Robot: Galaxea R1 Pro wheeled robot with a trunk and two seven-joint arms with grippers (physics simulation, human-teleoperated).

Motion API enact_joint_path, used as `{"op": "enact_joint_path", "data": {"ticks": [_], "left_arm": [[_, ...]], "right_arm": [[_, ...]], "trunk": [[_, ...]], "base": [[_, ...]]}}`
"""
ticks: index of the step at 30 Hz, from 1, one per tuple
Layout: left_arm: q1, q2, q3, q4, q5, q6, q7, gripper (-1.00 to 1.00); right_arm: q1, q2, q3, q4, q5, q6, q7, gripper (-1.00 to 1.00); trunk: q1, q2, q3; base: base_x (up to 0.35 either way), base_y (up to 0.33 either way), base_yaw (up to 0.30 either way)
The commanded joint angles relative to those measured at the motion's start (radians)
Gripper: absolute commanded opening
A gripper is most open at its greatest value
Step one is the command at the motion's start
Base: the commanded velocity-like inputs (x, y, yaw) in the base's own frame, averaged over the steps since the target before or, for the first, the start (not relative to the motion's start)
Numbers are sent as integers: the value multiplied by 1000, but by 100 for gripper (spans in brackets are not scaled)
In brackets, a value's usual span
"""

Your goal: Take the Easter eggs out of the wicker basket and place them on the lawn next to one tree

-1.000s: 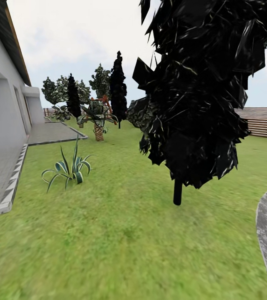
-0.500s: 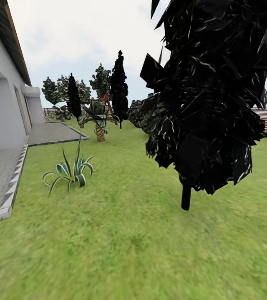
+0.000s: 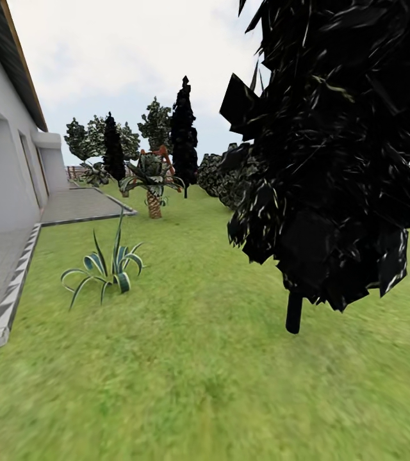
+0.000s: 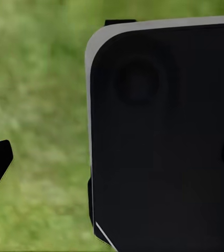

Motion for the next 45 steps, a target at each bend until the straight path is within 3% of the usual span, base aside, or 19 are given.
{"op": "enact_joint_path", "data": {"ticks": [1, 24, 33, 45], "left_arm": [[1, 0, -1, -2, 0, 0, 0, 100], [1, 1, -1, -2, 0, -1, 0, 100], [1, 0, -1, -2, -1, 1, -1, 100], [1, 0, -1, -2, -3, 2, -1, 100]], "right_arm": [[-2, 0, 6, 4, -1, -6, 0, 100], [-2, -1, 4, 3, -1, -5, 0, 100], [-2, -1, 5, 3, -1, -6, 0, 100], [-2, -1, 5, 4, -1, -6, 1, 100]], "trunk": [[1, 0, -1], [1, 0, -1], [1, 0, -1], [1, 0, -1]], "base": [[343, 0, 57], [343, 0, 187], [328, 114, -21], [276, 239, -277]]}}
